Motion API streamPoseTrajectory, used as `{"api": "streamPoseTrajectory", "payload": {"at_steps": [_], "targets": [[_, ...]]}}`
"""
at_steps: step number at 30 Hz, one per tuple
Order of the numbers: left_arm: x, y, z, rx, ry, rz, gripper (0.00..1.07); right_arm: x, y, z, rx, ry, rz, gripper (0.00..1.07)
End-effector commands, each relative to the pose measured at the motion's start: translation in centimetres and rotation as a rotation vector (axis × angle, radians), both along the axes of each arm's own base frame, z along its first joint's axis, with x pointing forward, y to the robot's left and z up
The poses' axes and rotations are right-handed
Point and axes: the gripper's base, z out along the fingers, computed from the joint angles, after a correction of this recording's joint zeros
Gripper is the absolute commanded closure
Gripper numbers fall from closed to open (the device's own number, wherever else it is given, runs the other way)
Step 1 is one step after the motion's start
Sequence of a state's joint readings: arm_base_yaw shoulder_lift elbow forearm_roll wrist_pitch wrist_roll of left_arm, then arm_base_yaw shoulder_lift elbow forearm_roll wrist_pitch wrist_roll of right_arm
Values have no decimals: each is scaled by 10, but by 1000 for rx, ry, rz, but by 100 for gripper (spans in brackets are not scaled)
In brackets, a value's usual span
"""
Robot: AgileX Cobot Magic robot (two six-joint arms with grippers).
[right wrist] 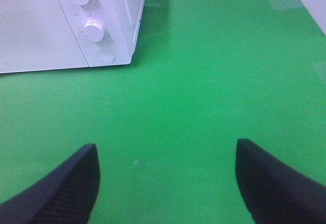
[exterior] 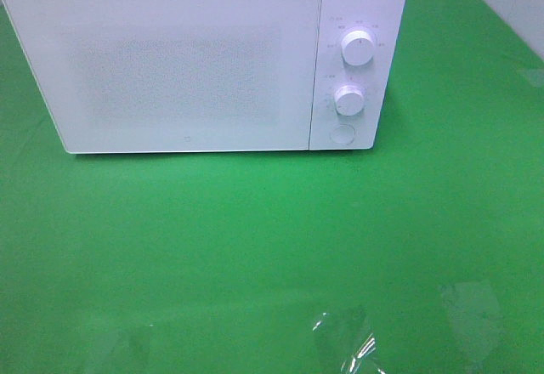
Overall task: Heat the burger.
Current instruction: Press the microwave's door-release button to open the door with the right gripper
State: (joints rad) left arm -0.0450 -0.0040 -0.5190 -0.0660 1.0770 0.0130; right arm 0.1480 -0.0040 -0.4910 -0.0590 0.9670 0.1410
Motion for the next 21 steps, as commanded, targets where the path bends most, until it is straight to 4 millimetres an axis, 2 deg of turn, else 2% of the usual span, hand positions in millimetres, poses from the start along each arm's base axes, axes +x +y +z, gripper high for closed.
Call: {"api": "streamPoseTrajectory", "payload": {"at_steps": [1,11,17,20,21], "targets": [[-2,-1,0,-9,-21,1,10,-4,0,0,-6,-33,3,31],[-2,-1,0,-9,-21,1,10,-4,0,0,-7,-34,2,31],[-2,-1,0,-9,-21,1,10,-4,0,8,-2,-80,4,31],[-2,-1,0,-9,-21,1,10,7,2,18,-2,-113,8,31],[-2,-1,0,-9,-21,1,10,17,3,21,-4,-108,11,31]]}}
